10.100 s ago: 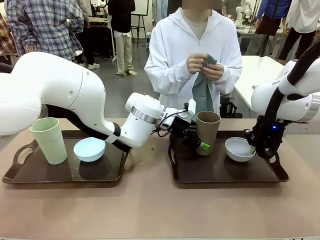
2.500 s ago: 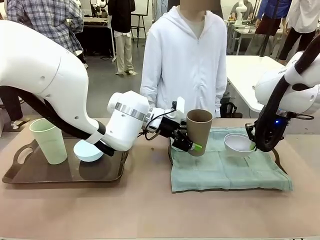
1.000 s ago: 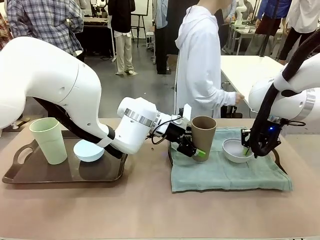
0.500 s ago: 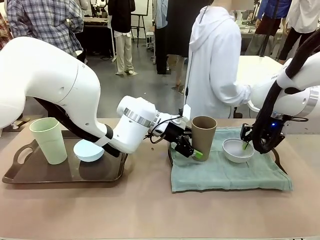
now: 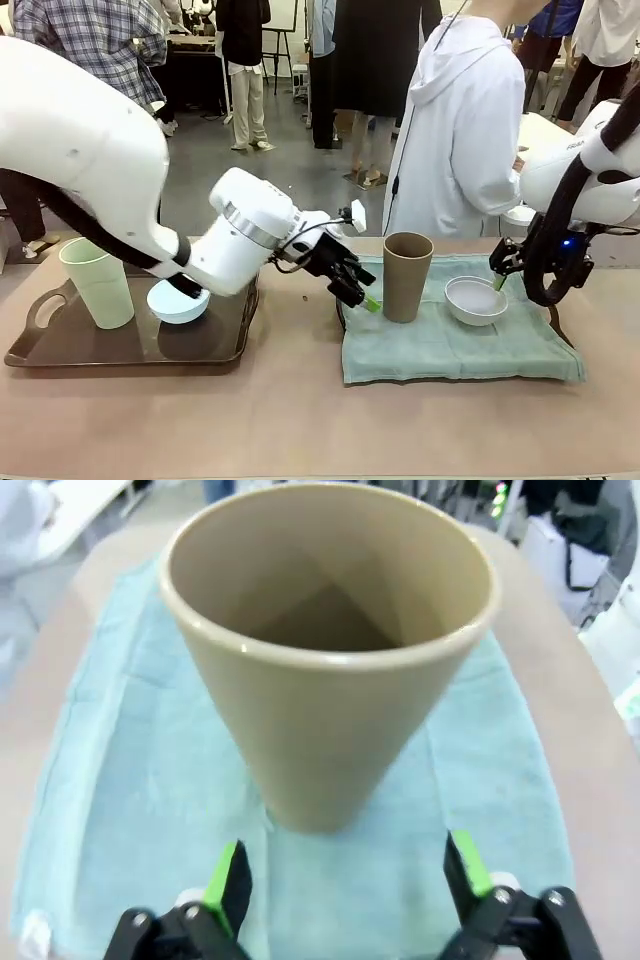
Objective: Set up a tray with a mat and arrange the tableware.
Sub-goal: Place the Picnic Bowl and Reusable plastic cup back onto the Handle tray in front of the human's position.
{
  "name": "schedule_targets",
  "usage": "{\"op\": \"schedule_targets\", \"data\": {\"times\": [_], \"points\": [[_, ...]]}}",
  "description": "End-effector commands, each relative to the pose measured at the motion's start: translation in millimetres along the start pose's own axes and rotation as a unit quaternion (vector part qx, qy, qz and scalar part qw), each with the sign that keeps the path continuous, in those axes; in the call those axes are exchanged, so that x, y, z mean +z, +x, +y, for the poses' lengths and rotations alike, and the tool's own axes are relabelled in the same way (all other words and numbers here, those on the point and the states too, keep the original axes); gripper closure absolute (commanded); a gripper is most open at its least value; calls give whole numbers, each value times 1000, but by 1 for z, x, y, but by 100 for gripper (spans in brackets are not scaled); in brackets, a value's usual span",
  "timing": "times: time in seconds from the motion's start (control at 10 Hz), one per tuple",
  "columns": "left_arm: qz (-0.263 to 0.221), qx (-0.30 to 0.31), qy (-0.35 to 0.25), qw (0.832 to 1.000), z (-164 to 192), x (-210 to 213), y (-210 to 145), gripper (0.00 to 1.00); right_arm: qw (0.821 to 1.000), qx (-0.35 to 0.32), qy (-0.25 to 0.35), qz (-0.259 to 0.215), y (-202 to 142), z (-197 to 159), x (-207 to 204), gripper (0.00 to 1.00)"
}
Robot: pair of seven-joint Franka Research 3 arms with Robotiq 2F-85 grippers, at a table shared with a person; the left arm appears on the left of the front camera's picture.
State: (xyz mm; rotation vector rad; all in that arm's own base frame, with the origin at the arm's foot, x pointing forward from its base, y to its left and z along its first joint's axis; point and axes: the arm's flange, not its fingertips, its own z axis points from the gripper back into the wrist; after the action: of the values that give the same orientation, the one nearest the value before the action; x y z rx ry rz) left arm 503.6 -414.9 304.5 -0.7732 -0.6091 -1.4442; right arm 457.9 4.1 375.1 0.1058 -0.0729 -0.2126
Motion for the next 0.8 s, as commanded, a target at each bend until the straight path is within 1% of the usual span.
{"op": "schedule_targets", "data": {"times": [0.0,0.1,0.2,0.3,0.4,0.6,0.7], "points": [[91,83,9,992,-33,49,21,0,1000,14,-15,-12,-20,-2,16,0],[138,153,35,978,-46,69,32,0,999,32,-11,-21,-29,-1,27,0],[174,184,59,966,-50,85,41,0,999,47,-3,-26,-33,-1,35,0],[222,248,78,940,-64,99,55,0,998,55,1,-28,-38,0,42,0],[263,286,105,915,-71,115,67,0,998,57,2,-31,-39,0,48,0],[302,347,165,873,-90,146,94,0,997,63,3,-37,-45,0,59,0],[315,383,176,851,-95,157,107,0,997,63,1,-40,-44,0,64,0]]}}
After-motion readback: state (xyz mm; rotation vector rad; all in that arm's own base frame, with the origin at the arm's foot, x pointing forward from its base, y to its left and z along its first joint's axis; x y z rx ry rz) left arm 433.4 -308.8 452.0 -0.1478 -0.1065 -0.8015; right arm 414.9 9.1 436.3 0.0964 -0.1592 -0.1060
